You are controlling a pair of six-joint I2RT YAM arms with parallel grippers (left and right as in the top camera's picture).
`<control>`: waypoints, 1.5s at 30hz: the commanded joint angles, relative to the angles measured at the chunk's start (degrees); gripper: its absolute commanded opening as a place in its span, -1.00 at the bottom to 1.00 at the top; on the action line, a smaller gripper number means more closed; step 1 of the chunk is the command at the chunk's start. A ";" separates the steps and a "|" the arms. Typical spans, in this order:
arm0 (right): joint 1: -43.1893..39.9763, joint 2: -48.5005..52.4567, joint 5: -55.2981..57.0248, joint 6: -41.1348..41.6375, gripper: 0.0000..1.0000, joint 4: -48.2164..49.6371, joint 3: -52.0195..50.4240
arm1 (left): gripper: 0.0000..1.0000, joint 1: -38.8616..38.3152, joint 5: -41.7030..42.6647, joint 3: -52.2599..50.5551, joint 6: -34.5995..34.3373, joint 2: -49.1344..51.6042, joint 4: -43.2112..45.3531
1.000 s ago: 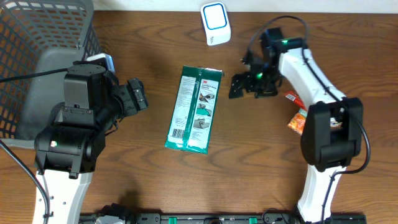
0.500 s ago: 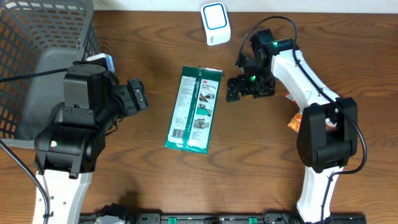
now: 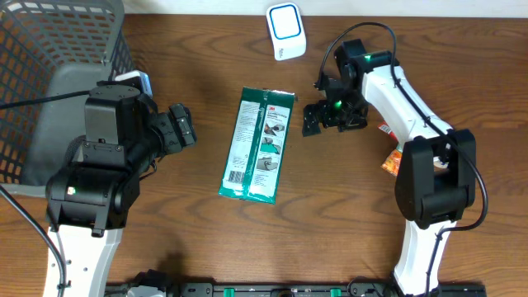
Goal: Scan the item barcode
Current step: 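Move the right gripper over the right edge of the 3M package, then bring the left gripper in and grasp the 3M package with both grippers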
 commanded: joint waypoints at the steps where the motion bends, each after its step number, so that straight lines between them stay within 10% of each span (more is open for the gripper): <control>1: -0.39 0.02 0.26 -0.63 0.98 -0.61 -0.22 | 0.81 -0.07 0.07 0.48 0.11 -0.04 -0.04; 28: 0.59 0.02 -1.03 -0.63 0.99 -2.03 -0.24 | 0.94 -0.07 1.70 0.44 -1.42 0.20 4.70; 32: 0.61 0.02 -1.03 -0.63 0.98 -1.99 -0.24 | -0.85 -0.22 2.05 -0.59 -1.92 1.49 1.92; 45: 1.29 0.02 -10.73 -0.61 0.99 0.63 -0.39 | -0.86 -5.44 -2.05 -2.58 -1.51 23.37 0.76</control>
